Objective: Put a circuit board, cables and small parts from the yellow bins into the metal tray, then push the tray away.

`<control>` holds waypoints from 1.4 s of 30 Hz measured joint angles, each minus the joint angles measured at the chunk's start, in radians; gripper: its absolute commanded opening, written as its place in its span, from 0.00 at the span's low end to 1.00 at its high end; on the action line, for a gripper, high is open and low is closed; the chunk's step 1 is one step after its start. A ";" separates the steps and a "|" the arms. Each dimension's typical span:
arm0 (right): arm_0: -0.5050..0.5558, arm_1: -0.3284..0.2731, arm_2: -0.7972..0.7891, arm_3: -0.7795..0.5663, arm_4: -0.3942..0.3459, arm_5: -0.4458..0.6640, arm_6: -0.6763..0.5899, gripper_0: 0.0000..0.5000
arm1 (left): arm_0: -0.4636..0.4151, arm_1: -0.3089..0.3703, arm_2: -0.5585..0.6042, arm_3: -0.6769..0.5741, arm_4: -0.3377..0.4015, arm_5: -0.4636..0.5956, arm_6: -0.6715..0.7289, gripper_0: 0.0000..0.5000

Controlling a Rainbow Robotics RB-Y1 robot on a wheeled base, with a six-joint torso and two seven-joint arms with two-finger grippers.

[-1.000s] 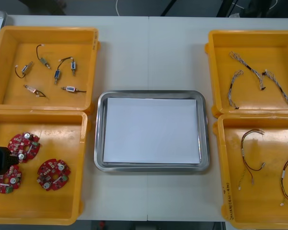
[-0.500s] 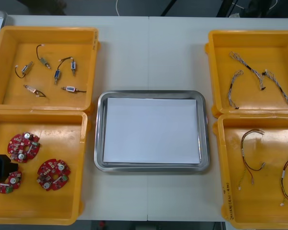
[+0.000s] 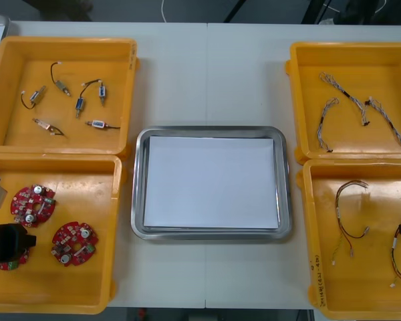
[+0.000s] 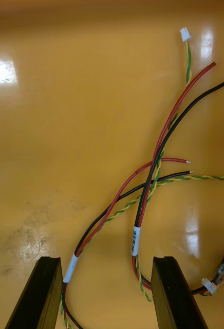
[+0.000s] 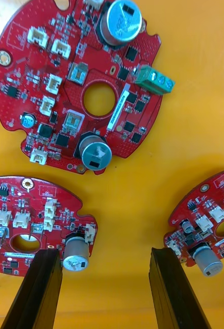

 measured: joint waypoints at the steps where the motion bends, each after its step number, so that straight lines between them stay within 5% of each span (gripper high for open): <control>1: 0.003 -0.004 0.000 0.002 -0.004 -0.010 0.000 1.00 | 0.000 0.000 -0.002 0.002 -0.002 0.000 0.000 1.00; 25: 0.036 -0.035 0.032 0.105 -0.063 -0.137 0.108 1.00 | 0.000 0.001 -0.088 0.074 -0.045 -0.104 0.000 1.00; 27: 0.041 -0.035 0.034 0.107 -0.063 -0.138 0.109 1.00 | 0.000 0.001 -0.088 0.074 -0.048 -0.104 0.000 0.12; 28: 0.043 -0.035 0.034 0.107 -0.063 -0.138 0.109 1.00 | 0.000 0.001 -0.088 0.074 -0.049 -0.104 0.000 0.01; 42: 0.062 -0.036 0.064 0.125 -0.060 -0.208 0.112 1.00 | 0.000 0.004 -0.088 0.073 -0.053 -0.109 0.000 0.00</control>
